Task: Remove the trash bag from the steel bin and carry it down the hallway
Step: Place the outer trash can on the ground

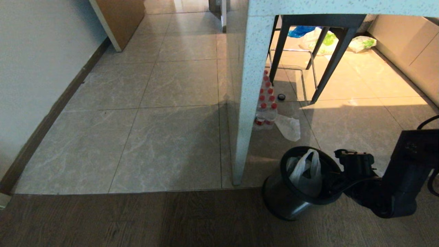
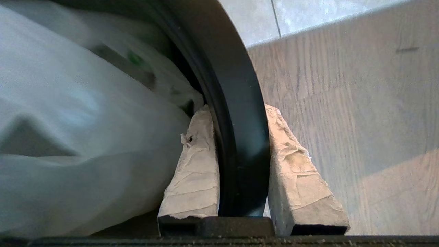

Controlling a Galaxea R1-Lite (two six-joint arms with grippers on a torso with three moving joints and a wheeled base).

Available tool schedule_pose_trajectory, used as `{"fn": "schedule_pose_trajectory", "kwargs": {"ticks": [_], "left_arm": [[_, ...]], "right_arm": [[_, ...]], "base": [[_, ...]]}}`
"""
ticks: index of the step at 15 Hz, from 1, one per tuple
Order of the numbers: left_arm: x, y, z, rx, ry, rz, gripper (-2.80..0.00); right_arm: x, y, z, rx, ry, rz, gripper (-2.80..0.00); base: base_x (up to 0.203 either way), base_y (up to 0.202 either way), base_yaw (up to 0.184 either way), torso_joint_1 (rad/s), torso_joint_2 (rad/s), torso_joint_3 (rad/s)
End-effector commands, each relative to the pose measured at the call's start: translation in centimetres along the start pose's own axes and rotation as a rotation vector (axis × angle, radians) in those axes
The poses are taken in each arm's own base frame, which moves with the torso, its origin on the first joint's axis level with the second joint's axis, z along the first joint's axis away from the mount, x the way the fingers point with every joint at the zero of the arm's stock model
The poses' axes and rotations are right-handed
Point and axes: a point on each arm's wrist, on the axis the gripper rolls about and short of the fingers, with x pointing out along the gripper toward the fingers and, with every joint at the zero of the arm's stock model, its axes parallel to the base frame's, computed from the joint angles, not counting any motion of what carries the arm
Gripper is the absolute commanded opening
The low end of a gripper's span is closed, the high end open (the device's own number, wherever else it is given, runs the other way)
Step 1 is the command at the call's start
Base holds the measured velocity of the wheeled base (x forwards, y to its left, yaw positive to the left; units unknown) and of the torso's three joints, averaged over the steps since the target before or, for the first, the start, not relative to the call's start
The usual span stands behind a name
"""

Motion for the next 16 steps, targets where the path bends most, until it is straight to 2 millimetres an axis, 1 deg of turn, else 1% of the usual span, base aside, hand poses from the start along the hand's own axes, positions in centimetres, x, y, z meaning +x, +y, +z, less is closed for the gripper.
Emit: {"fn": "schedule_pose_trajectory", "kwargs": {"ticks": [1, 3, 4, 5, 7, 8, 10, 12, 13, 14, 15, 16], "left_arm": [[0.0, 0.0, 0.0, -0.001, -0.001, 0.001, -2.8], [0.0, 0.0, 0.0, -0.001, -0.001, 0.0, -2.8], [0.0, 0.0, 0.0, -0.001, -0.001, 0.0, -2.8], [0.0, 0.0, 0.0, -0.001, -0.001, 0.001, -2.8], [0.0, 0.0, 0.0, -0.001, -0.002, 0.001, -2.8], [0.0, 0.0, 0.0, -0.001, -0.001, 0.0, -2.8], [0.0, 0.0, 0.0, -0.001, 0.001, 0.001, -2.8], [0.0, 0.0, 0.0, -0.001, 0.001, 0.0, -2.8], [0.0, 0.0, 0.0, -0.001, 0.001, 0.0, -2.8], [0.0, 0.0, 0.0, -0.001, 0.001, 0.0, -2.8], [0.0, 0.0, 0.0, -0.001, 0.001, 0.0, -2.8], [0.0, 0.0, 0.0, -0.001, 0.001, 0.0, -2.8]], "right_arm": [[-2.8, -0.6, 3.0, 0.035, -0.094, 0.019, -2.8], [-5.2, -1.2, 4.1, 0.034, -0.117, 0.027, -2.8], [-6.1, -1.6, 4.1, 0.026, -0.11, 0.026, -2.8], [-6.7, -1.8, 3.9, 0.018, -0.097, 0.027, -2.8], [-8.9, -2.6, 4.0, 0.024, -0.113, 0.038, -2.8], [-9.8, -2.9, 4.1, 0.028, -0.127, 0.044, -2.8], [-11.8, -3.6, 5.1, 0.036, -0.174, 0.056, -2.8], [-14.5, -4.4, 5.8, 0.02, -0.198, 0.094, -2.8], [-15.4, -4.8, 5.8, 0.008, -0.193, 0.116, -2.8], [-16.8, -5.2, 6.0, -0.001, -0.203, 0.141, -2.8], [-17.6, -5.5, 5.9, -0.017, -0.19, 0.164, -2.8], [-17.8, -5.5, 5.7, -0.029, -0.175, 0.177, -2.8]], "base": [[0.0, 0.0, 0.0, 0.0, 0.0, 0.0], [0.0, 0.0, 0.0, 0.0, 0.0, 0.0], [0.0, 0.0, 0.0, 0.0, 0.0, 0.0], [0.0, 0.0, 0.0, 0.0, 0.0, 0.0], [0.0, 0.0, 0.0, 0.0, 0.0, 0.0], [0.0, 0.0, 0.0, 0.0, 0.0, 0.0], [0.0, 0.0, 0.0, 0.0, 0.0, 0.0], [0.0, 0.0, 0.0, 0.0, 0.0, 0.0], [0.0, 0.0, 0.0, 0.0, 0.0, 0.0], [0.0, 0.0, 0.0, 0.0, 0.0, 0.0], [0.0, 0.0, 0.0, 0.0, 0.0, 0.0], [0.0, 0.0, 0.0, 0.0, 0.0, 0.0]]}}
